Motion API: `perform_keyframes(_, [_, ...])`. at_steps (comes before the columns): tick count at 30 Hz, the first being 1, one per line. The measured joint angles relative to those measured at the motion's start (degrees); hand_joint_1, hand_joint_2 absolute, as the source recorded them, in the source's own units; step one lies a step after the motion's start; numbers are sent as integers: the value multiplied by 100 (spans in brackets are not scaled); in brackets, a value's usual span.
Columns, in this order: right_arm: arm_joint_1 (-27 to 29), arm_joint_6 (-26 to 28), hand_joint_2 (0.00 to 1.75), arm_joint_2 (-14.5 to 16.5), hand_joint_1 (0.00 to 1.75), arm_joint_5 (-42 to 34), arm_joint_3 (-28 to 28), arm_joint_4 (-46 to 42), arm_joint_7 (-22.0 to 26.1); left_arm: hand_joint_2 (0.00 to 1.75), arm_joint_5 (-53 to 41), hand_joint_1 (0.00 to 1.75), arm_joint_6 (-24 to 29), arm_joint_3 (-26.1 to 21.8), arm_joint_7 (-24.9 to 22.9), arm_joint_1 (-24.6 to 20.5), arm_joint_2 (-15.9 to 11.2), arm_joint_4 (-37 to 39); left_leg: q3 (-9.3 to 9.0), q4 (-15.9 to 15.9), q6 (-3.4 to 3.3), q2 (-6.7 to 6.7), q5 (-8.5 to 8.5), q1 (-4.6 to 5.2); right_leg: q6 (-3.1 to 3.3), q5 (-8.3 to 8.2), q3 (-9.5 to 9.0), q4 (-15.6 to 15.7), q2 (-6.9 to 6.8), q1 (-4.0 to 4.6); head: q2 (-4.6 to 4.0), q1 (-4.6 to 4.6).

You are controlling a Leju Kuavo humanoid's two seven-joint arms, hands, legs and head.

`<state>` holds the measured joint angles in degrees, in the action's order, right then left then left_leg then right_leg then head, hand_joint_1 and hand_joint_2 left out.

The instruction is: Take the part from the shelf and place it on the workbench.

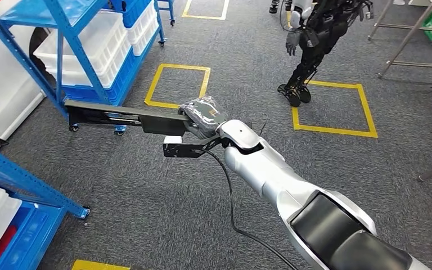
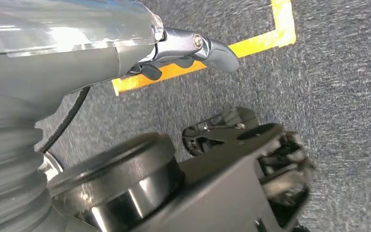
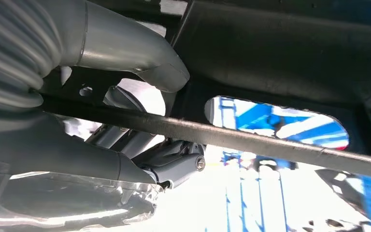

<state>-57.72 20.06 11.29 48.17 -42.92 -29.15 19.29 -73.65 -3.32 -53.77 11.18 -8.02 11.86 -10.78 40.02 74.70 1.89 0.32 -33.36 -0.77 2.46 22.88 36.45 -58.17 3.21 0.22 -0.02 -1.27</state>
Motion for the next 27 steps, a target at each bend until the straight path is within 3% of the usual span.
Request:
perform_keyframes(2, [23, 1, 175, -5, 175, 1, 1, -5, 3, 175, -26, 0, 16, 16, -28, -4, -8, 0, -222, -635, 4, -108, 453, -24, -30, 21, 2, -50, 186, -19, 0, 0])
perform_keyframes(4, [19, 1, 175, 1, 175, 3, 3, -14, 5, 175, -46, 0, 25, 41, -50, -5, -16, 0, -499, -1313, -1, -403, 738, -66, -88, 46, 47, -121, 348, -30, 0, 0])
perform_keyframes(6, [20, 0, 175, 7, 175, 11, 10, -22, -3, 175, -54, 0, 25, 60, -65, -11, -22, 0, -577, -1509, -38, -546, 738, -68, -164, 27, 115, -142, 489, -53, 0, 1])
perform_keyframes(8, [36, 2, 175, 3, 175, 21, 34, -27, -13, 175, -57, 0, 26, 78, -74, -26, -26, 0, -590, -1552, -112, -416, 765, -61, -238, -3, 159, -130, 573, -73, 0, 1])
perform_keyframes(10, [45, 4, 175, 4, 175, 31, 64, -40, -37, 175, -58, 0, 26, 91, -80, -36, -25, 0, -614, -1608, -197, -263, 802, -67, -279, 131, 275, -344, 287, -46, 0, 2])
perform_keyframes(12, [54, 4, 175, 28, 175, 54, 78, -60, -72, 175, -58, 0, 26, 95, -111, -32, -26, 0, -626, -1635, -249, -103, 809, -43, -301, 456, 594, -984, -125, -39, 0, 3])
perform_keyframes(14, [96, 3, 175, 54, 175, 100, 82, -70, -103, 175, -58, 0, 26, 95, -177, -30, -32, 0, -628, -1635, -262, 72, 796, -23, -321, 671, 927, -1629, -266, -66, 0, 2])
perform_keyframes(15, [125, 3, 175, 58, 175, 122, 84, -73, -118, 175, -58, 0, 26, 95, -207, -36, -34, 0, -632, -1634, -261, 157, 787, -21, -325, 640, 966, -1702, -289, -79, 0, 2])
perform_keyframes(16, [147, 3, 175, 60, 175, 137, 86, -74, -131, 175, -58, 0, 26, 95, -229, -44, -33, 0, -640, -1634, -255, 235, 776, -19, -321, 515, 884, -1544, -312, -86, 0, 2])
perform_keyframes(17, [160, 3, 175, 62, 175, 144, 90, -79, -137, 175, -58, 0, 26, 95, -240, -52, -33, 0, -654, -1634, -243, 307, 763, -18, -307, 331, 692, -1185, -370, -85, 0, 2])
perform_keyframes(19, [159, 4, 175, 84, 175, 149, 98, -101, -140, 175, -58, 0, 26, 96, -261, -61, -30, 0, -687, -1631, -193, 441, 726, 2, -254, 85, 275, -413, -621, -26, 0, 2])
perform_keyframes(20, [156, 4, 175, 104, 175, 154, 105, -112, -140, 175, -58, 0, 26, 97, -273, -64, -29, 0, -704, -1630, -160, 502, 704, 14, -222, 44, 156, -186, -701, 11, 0, 2])
perform_keyframes(21, [154, 3, 175, 122, 175, 167, 115, -119, -139, 175, -57, 0, 25, 97, -286, -69, -27, 0, -722, -1635, -126, 565, 684, 24, -195, 57, 117, -98, -724, 46, 0, 2])
perform_keyframes(23, [157, 2, 175, 142, 175, 216, 151, -124, -137, 175, -56, 0, 24, 97, -299, -85, -25, 0, -765, -1649, -59, 668, 645, 20, -136, 50, 101, -63, -569, 48, 0, 2])
perform_keyframes(25, [155, 1, 175, 168, 175, 263, 206, -129, -143, 175, -56, 0, 23, 98, -292, -96, -27, 0, -740, -1476, -7, 500, 500, -4, -67, 29, 42, -2, -433, 10, 0, 2])
perform_keyframes(27, [152, 0, 175, 230, 175, 290, 240, -133, -147, 175, -56, 0, 23, 99, -286, -83, -32, 0, -475, -853, 21, 168, 172, -21, -13, 21, 0, 26, -294, -8, 0, 2])
